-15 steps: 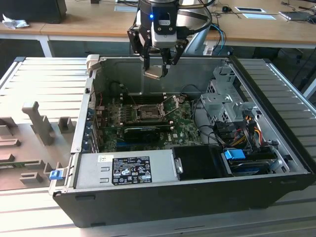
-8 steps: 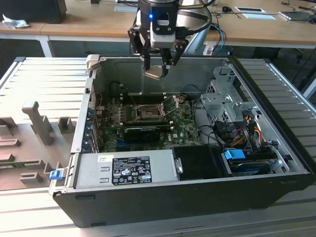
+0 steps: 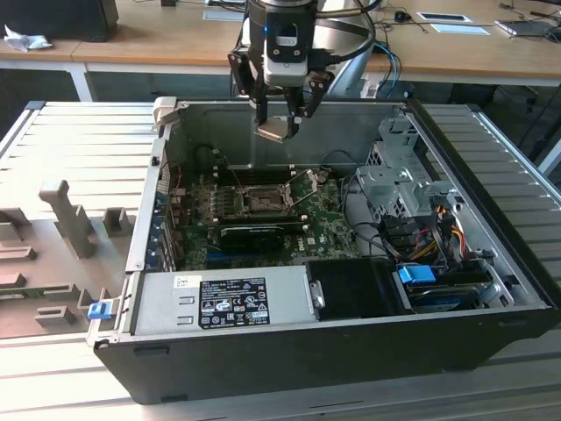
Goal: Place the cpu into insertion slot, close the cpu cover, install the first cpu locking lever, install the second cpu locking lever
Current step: 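Place the cpu into insertion slot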
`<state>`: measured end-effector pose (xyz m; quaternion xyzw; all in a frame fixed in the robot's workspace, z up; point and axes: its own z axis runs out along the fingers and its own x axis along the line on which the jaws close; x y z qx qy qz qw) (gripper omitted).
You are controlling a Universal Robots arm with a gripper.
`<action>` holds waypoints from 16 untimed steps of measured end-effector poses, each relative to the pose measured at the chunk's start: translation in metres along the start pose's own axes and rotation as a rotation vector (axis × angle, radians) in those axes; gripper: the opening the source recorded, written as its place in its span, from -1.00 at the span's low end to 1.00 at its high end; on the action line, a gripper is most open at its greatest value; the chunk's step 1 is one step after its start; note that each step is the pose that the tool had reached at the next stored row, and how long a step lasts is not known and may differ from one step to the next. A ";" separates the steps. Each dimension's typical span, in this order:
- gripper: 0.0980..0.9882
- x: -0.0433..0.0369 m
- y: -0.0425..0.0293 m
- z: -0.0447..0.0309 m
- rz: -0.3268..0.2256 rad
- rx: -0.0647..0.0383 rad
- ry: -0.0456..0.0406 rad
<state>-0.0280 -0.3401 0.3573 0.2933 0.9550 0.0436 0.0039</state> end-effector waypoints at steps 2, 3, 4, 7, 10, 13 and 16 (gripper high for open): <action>-0.03 0.0000 0.0000 0.0002 0.012 0.000 -0.0013; -0.03 0.0000 0.0000 0.0002 0.018 0.000 -0.0020; -0.03 0.0000 0.0000 0.0002 0.022 0.000 -0.0024; -0.03 0.0000 -0.0001 0.0006 0.044 0.001 -0.0048; -0.03 0.0000 -0.0001 0.0010 0.072 0.001 -0.0079; -0.03 0.0000 -0.0002 0.0016 0.112 0.002 -0.0125; -0.03 0.0000 -0.0002 0.0020 0.141 0.002 -0.0156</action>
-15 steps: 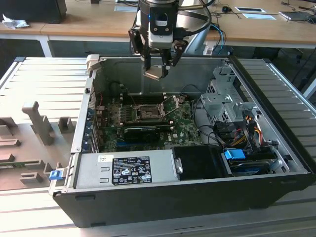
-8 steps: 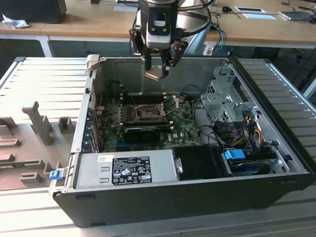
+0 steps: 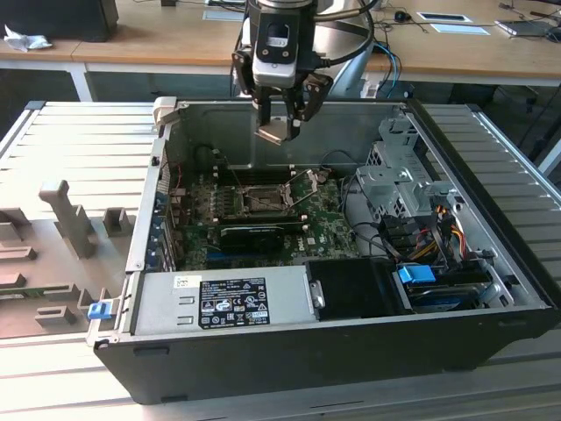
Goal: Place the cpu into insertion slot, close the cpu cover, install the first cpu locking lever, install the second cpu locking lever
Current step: 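Place the cpu into insertion slot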
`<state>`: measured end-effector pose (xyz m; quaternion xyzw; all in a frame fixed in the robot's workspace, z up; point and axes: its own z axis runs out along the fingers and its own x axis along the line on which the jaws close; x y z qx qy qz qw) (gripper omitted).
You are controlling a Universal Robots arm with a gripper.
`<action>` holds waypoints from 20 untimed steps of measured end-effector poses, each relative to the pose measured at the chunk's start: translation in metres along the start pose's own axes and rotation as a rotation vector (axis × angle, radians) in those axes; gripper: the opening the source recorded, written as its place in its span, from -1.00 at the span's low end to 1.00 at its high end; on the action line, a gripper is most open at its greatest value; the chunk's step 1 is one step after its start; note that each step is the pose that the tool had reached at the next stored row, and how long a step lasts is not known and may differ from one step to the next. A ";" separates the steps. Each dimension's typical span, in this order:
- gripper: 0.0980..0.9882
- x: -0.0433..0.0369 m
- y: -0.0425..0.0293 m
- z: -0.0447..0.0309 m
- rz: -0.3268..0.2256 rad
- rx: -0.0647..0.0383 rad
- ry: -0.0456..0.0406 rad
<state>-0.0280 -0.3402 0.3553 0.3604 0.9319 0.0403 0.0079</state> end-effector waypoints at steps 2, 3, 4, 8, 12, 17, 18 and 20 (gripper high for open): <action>-0.03 0.0000 0.0000 0.0003 0.016 0.000 -0.0016; -0.03 0.0000 0.0000 0.0004 0.024 0.000 -0.0022; -0.03 0.0000 0.0000 0.0005 0.036 0.000 -0.0035; -0.03 0.0000 -0.0001 0.0013 0.075 0.001 -0.0083; -0.03 0.0000 -0.0001 0.0021 0.103 0.005 -0.0147; -0.03 0.0000 -0.0002 0.0027 0.135 0.009 -0.0216; -0.03 -0.0001 -0.0002 0.0028 0.139 0.009 -0.0221; -0.03 0.0000 -0.0002 0.0030 0.152 0.009 -0.0232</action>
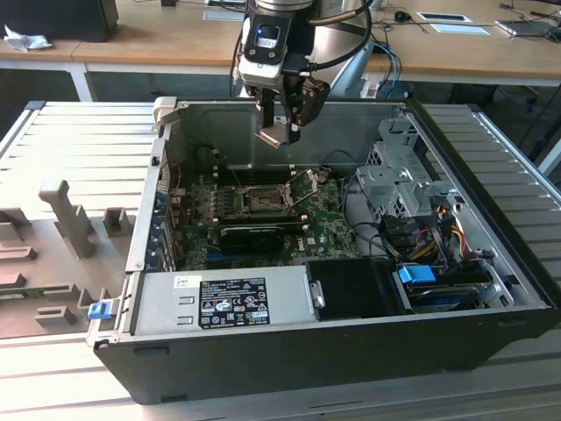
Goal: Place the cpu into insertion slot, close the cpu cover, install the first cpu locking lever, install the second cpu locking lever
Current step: 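Place the cpu into insertion slot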
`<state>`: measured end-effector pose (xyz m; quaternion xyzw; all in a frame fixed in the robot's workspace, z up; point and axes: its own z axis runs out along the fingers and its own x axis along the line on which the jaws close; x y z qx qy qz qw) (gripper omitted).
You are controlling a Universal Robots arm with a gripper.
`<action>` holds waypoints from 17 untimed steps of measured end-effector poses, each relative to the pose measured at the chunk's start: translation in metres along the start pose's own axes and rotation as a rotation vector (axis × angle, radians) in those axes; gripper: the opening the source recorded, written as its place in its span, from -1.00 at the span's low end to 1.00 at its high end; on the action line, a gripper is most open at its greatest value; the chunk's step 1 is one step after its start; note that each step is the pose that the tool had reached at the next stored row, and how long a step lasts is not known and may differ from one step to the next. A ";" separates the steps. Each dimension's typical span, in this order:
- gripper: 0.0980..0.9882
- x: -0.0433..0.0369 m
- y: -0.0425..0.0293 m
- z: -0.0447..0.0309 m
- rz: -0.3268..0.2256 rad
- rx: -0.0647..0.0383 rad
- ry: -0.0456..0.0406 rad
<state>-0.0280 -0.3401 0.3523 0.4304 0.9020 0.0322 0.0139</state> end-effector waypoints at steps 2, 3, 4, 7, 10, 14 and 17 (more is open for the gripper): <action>-0.03 0.0000 0.0000 0.0002 0.012 0.000 -0.0011; -0.03 0.0000 0.0000 0.0003 0.019 0.000 -0.0017; -0.03 0.0000 0.0000 0.0004 0.026 0.000 -0.0022; -0.03 0.0000 -0.0001 0.0007 0.045 0.000 -0.0039; -0.03 0.0000 -0.0001 0.0010 0.070 0.001 -0.0057; -0.03 0.0000 -0.0001 0.0011 0.099 0.001 -0.0079; -0.03 0.0000 -0.0001 0.0012 0.123 0.001 -0.0096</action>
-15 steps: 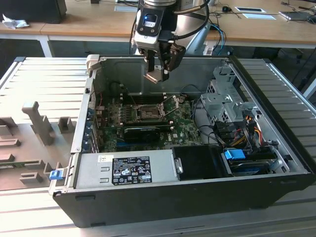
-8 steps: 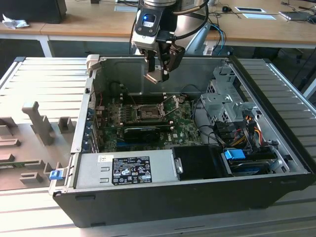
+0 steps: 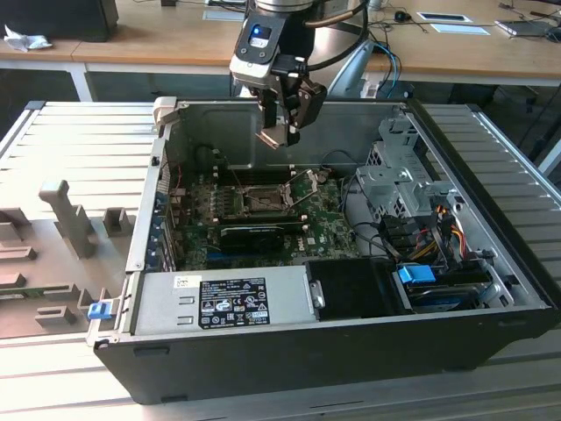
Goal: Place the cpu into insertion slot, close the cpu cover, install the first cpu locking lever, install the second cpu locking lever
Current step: 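Place the cpu into insertion slot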
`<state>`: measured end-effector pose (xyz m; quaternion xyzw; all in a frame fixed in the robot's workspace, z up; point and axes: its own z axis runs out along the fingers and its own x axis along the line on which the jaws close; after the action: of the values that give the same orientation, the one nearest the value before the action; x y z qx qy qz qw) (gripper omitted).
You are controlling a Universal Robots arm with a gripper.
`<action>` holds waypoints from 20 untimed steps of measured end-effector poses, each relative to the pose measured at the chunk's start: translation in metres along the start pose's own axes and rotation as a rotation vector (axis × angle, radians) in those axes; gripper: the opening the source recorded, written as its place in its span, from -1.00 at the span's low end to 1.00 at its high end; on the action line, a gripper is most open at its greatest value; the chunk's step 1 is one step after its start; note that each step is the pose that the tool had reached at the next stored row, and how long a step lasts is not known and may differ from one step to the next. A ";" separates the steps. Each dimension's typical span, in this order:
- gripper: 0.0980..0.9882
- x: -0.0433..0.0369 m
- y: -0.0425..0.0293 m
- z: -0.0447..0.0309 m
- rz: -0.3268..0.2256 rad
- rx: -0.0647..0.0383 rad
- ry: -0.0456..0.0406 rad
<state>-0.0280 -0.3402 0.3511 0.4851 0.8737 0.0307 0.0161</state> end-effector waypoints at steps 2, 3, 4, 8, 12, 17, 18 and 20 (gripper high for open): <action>-0.03 0.0000 0.0000 0.0003 0.022 0.000 -0.0017; -0.03 0.0000 0.0000 0.0005 0.038 0.000 -0.0031; -0.03 0.0000 -0.0001 0.0008 0.056 0.000 -0.0044; -0.03 0.0000 -0.0001 0.0017 0.115 0.000 -0.0086; -0.03 0.0000 -0.0001 0.0020 0.153 0.000 -0.0112; -0.03 0.0000 -0.0003 0.0039 0.161 0.000 -0.0121; -0.03 0.0000 -0.0003 0.0046 0.161 0.001 -0.0126; -0.03 0.0000 -0.0004 0.0054 0.161 0.001 -0.0130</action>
<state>-0.0280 -0.3401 0.3456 0.5539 0.8319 0.0283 0.0191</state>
